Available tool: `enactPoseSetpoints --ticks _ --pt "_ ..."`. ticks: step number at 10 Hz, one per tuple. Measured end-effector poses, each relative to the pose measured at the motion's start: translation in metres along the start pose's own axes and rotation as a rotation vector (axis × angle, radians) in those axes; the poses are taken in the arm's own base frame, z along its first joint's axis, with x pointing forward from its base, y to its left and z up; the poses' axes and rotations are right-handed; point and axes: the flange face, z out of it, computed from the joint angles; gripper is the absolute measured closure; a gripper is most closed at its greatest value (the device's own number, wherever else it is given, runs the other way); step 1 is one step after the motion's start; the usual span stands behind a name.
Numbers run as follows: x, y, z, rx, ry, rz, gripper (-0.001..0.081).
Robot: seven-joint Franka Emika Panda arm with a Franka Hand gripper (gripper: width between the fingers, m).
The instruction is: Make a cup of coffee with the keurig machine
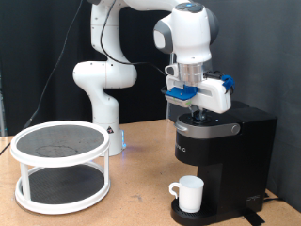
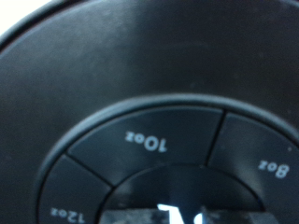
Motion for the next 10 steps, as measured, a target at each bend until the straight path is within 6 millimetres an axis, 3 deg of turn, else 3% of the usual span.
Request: enactPoseSetpoints --ticks 4,10 --pt "-0.0031 -0.0087 0.0001 -0.062 0.016 0.008 0.0806" --pt "-0.0029 -0.0011 -0.0045 -0.045 -0.075 -0.105 0.0806"
